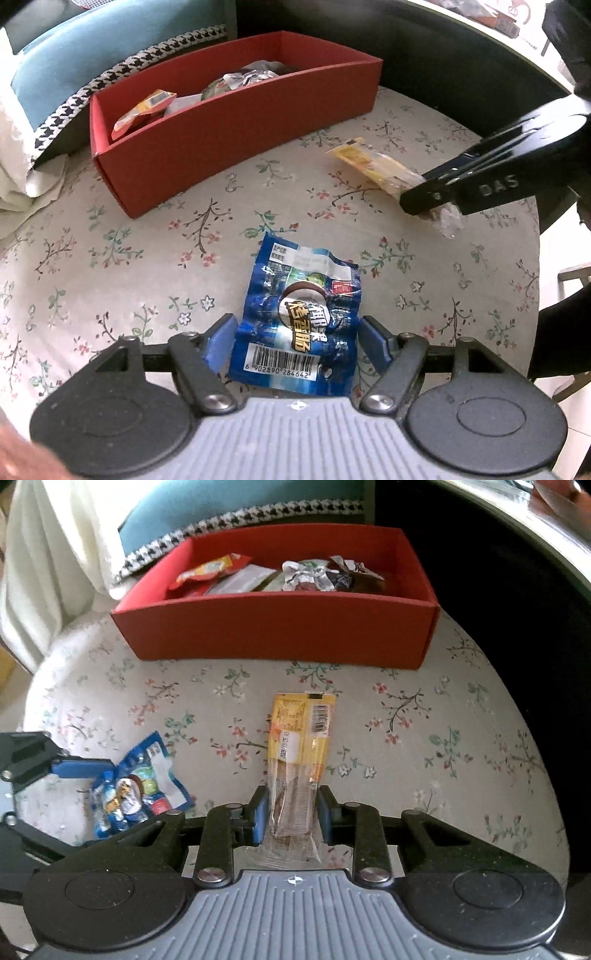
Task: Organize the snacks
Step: 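Lift both held packets and carry them over the red box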
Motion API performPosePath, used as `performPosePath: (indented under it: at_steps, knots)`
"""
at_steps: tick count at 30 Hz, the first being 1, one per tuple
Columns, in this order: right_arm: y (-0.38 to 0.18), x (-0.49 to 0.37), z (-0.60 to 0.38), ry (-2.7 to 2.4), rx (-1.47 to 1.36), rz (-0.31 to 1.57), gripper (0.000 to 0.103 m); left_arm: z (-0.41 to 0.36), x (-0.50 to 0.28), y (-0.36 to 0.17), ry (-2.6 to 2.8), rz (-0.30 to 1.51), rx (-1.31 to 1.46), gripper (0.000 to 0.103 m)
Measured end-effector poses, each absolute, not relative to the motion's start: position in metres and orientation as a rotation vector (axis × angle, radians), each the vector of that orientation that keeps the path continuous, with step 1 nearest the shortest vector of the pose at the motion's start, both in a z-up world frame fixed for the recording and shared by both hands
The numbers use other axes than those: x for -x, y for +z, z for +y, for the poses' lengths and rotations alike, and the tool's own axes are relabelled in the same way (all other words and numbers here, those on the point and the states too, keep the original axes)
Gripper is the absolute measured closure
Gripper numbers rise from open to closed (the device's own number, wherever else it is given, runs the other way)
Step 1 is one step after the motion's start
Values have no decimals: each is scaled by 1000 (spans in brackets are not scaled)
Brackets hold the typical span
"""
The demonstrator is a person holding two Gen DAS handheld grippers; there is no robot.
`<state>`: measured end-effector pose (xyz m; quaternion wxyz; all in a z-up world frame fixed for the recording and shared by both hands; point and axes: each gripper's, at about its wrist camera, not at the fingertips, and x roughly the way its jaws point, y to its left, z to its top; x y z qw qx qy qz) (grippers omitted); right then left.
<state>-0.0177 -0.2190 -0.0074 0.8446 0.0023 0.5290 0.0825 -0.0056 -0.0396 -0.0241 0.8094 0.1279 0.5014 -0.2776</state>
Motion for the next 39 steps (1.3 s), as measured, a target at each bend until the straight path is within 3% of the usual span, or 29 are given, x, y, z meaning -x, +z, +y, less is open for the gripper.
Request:
performPosePath:
  at_steps: [21,30,33,35,37,39]
  knots:
    - [19,17,-216,221,-89,1010,68,-11,-20,14,-492,1017,-68,40]
    - [2,15,-206,247,-60,1079,68,-19,-16,-28,-485,1145,-193,38]
    - [-5,14,-207,238,-50,1106,68,-28,-14,-27,-493,1114,-250,34]
    - [-10,13,-207,229,-44,1122,68,-32,-14,-32,-509,1111,-280,19]
    - [-14,10,-206,228,-33,1132,67,-37,-14,-35,-489,1089,-322,13]
    - [-19,6,-204,223,-18,1143,66,-34,-20,-36,-480,1095,-285,14]
